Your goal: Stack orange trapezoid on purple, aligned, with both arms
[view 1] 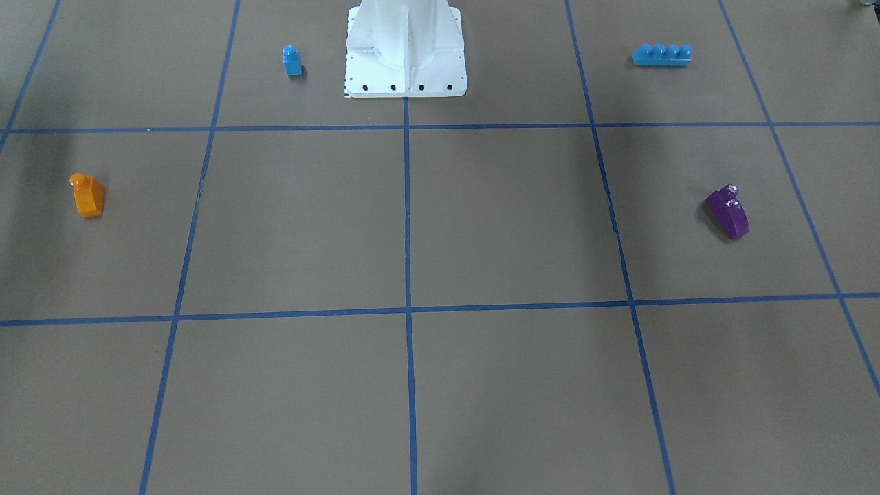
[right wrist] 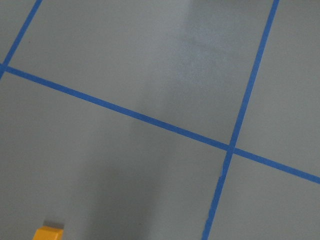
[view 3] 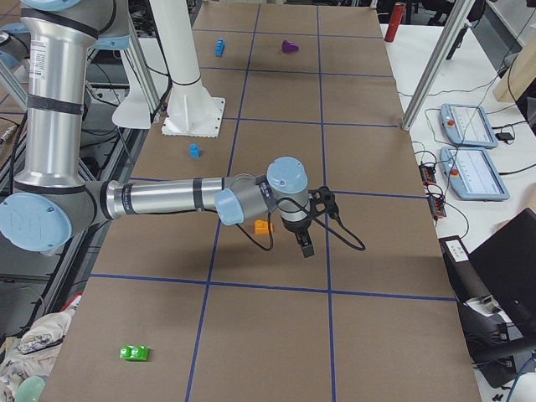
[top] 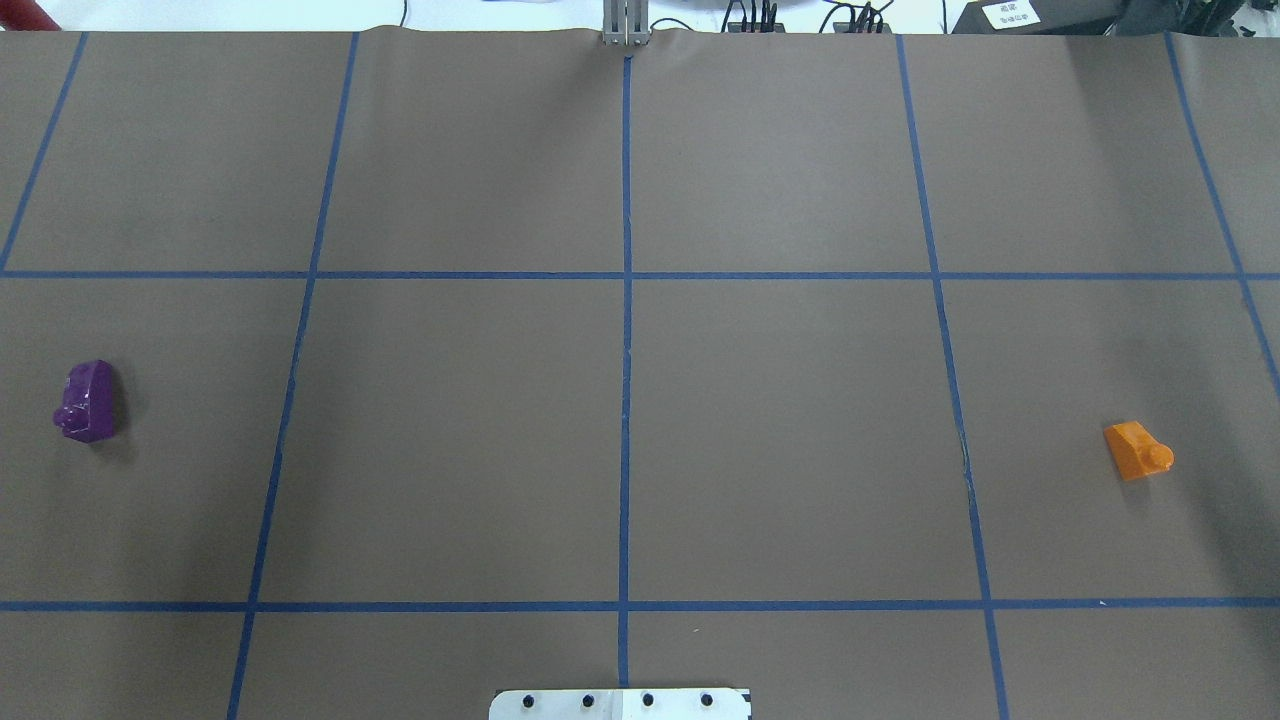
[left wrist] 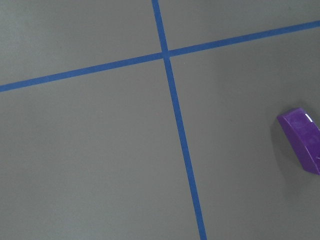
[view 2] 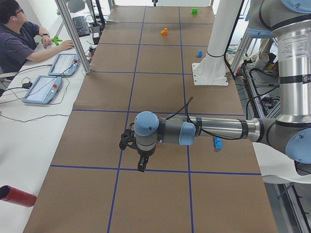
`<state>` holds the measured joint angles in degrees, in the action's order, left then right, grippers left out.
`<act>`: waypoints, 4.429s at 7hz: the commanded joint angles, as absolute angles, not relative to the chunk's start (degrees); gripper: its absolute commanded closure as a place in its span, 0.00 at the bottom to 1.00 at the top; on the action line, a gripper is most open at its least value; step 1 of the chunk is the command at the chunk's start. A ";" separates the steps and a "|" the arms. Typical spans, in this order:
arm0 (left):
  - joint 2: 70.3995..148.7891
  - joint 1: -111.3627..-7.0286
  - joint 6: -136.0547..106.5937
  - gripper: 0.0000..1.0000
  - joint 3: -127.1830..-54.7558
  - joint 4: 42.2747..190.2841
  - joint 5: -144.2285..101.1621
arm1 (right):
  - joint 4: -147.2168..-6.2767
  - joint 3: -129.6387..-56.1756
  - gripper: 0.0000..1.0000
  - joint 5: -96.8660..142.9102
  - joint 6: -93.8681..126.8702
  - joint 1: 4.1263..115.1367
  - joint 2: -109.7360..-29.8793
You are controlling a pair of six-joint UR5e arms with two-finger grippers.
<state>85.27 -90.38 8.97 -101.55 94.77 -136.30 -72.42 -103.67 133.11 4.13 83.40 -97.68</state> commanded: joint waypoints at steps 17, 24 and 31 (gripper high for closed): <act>79.80 -49.31 -57.57 1.00 -94.75 132.27 -117.86 | -64.95 -101.16 0.00 132.89 16.17 78.22 -96.24; 98.73 -46.42 -55.81 1.00 -100.81 116.52 -117.87 | -64.95 -101.16 0.00 133.07 16.26 78.13 -96.24; 131.62 -26.48 -67.74 1.00 -93.46 94.31 -102.86 | -64.95 -100.90 0.00 133.07 16.26 78.13 -96.24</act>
